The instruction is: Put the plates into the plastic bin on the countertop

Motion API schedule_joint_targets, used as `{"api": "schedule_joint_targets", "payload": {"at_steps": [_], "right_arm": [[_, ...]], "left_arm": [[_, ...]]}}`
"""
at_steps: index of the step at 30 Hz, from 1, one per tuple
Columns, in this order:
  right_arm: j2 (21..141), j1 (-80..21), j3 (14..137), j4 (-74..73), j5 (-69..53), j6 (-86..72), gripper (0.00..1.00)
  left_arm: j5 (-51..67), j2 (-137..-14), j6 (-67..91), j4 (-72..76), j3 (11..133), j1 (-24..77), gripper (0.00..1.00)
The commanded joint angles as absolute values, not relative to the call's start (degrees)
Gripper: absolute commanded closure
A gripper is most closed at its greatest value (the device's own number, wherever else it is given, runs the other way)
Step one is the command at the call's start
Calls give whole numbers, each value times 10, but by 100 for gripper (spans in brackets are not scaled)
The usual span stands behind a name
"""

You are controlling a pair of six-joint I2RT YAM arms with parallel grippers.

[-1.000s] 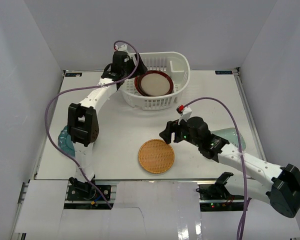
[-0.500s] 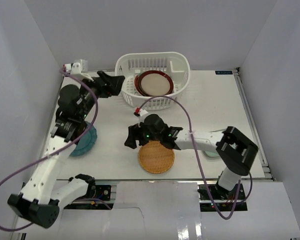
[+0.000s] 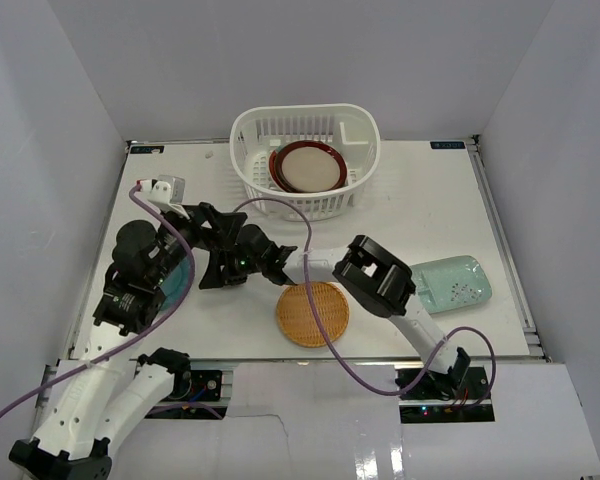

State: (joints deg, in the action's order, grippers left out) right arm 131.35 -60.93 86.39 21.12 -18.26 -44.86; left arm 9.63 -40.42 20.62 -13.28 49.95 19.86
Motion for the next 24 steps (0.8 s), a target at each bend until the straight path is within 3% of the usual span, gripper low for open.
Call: {"api": "schedule_joint_targets", "payload": {"at_steps": [1,8,17,20,24], "right_arm": [[1374,-608,945,200,-208,-500,33],[1479,-608,1068,197,-213,-582,34],[1537,-606,1151,178,-175,-619,45],[1543,-606,1157,185,-157,-635,78],[1498,-606,1075,232,-135,-635,92]], "left_arm": [[123,-385,187,-99,481,200,2],[110,-364,203,-97,466,199,2],[87,-339,193,-108,458,215,2],[80,-338,192,-110,455,217,2],[76,-343,194,-112,449,217,2]]}}
